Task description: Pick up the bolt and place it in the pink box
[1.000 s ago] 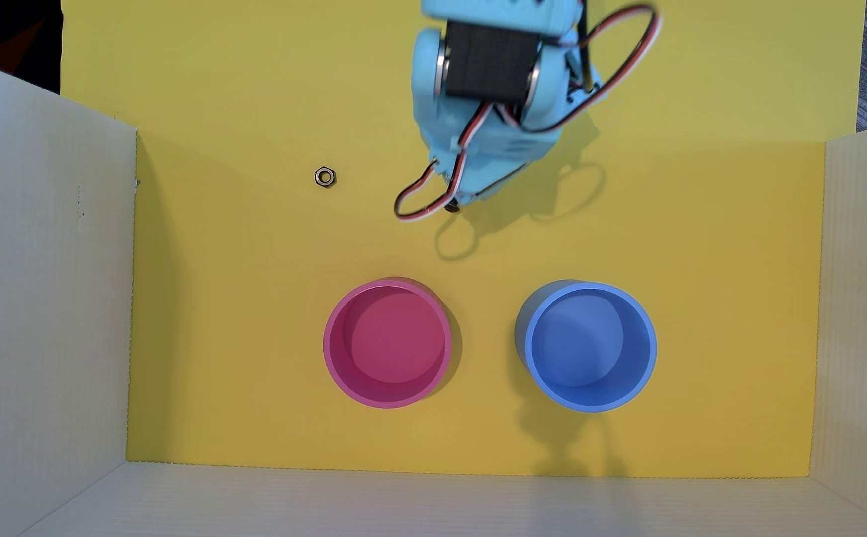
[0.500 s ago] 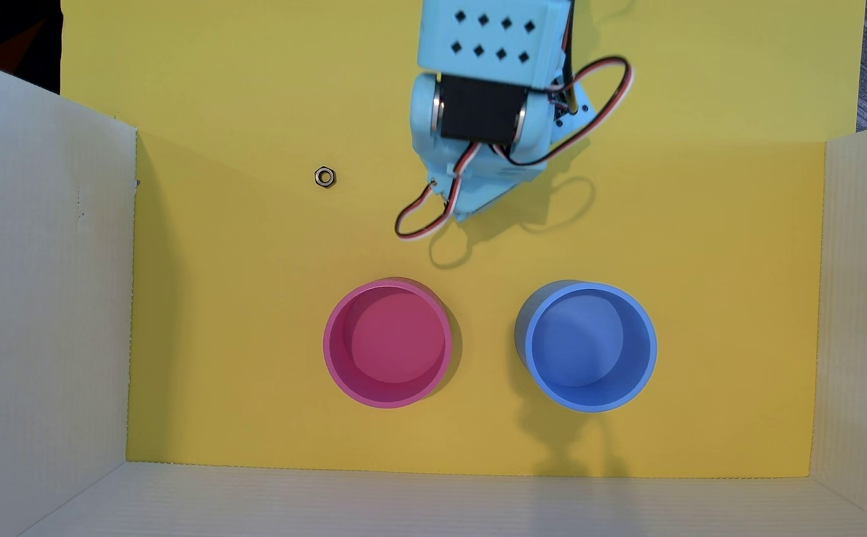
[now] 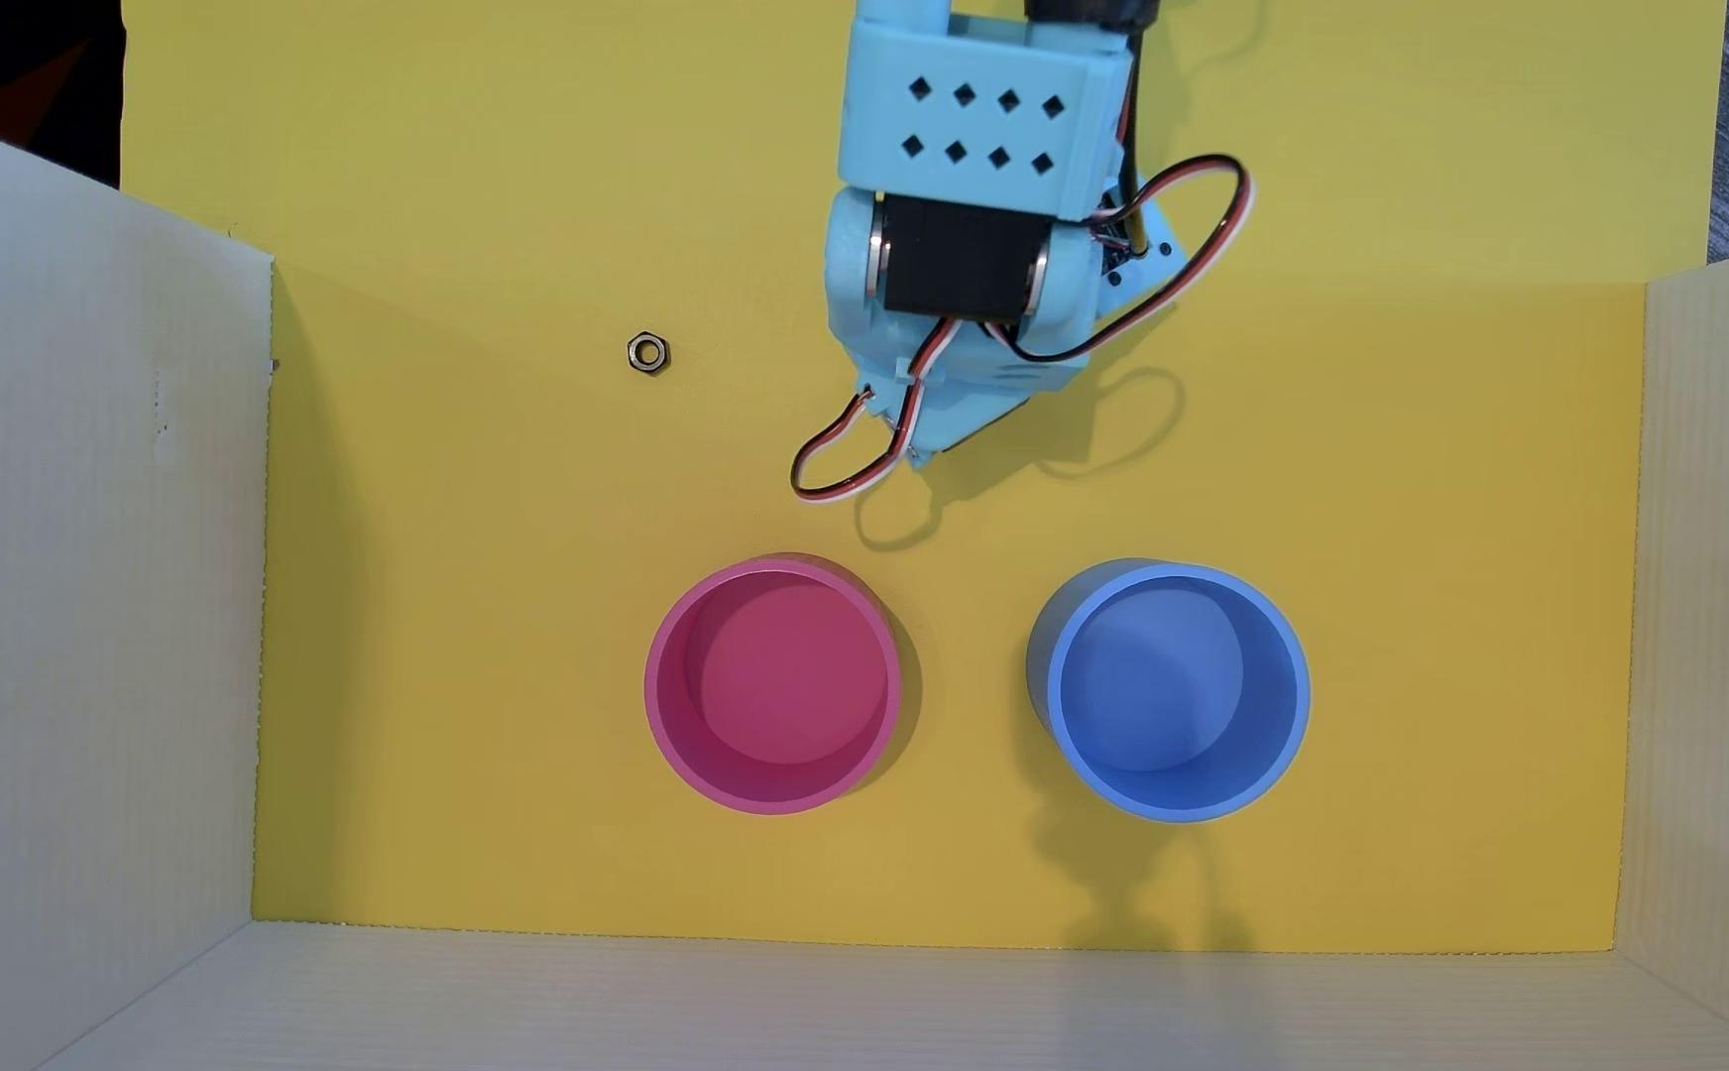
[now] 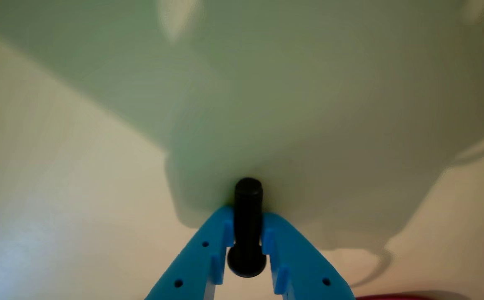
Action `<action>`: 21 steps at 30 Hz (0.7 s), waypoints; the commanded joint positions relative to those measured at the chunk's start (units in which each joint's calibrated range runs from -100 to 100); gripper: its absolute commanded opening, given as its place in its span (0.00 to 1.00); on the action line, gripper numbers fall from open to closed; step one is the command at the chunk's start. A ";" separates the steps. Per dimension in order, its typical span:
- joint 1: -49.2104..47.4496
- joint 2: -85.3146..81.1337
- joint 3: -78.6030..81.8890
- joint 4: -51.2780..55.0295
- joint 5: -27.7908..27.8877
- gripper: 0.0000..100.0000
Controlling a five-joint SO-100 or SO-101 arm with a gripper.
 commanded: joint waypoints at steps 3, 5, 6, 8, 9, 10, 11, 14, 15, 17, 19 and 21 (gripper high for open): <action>0.35 -7.61 -7.52 6.53 -2.90 0.01; 0.35 -11.48 -10.05 10.30 -3.68 0.01; 0.35 -13.50 -11.13 11.68 -4.35 0.01; 0.35 -16.53 -12.94 13.31 -5.81 0.01; 0.42 -17.79 -13.58 13.39 -6.75 0.01; 0.50 -18.63 -14.12 13.48 -7.79 0.01; 1.08 -18.97 -14.66 13.22 -8.99 0.01; 2.34 -18.80 -17.19 12.71 -12.12 0.01; 2.78 -18.63 -17.83 11.50 -12.74 0.01; 3.66 -17.45 -19.09 8.67 -13.99 0.01; 4.62 -15.52 -21.90 6.96 -15.19 0.01; 5.21 -12.57 -25.16 6.53 -16.44 0.01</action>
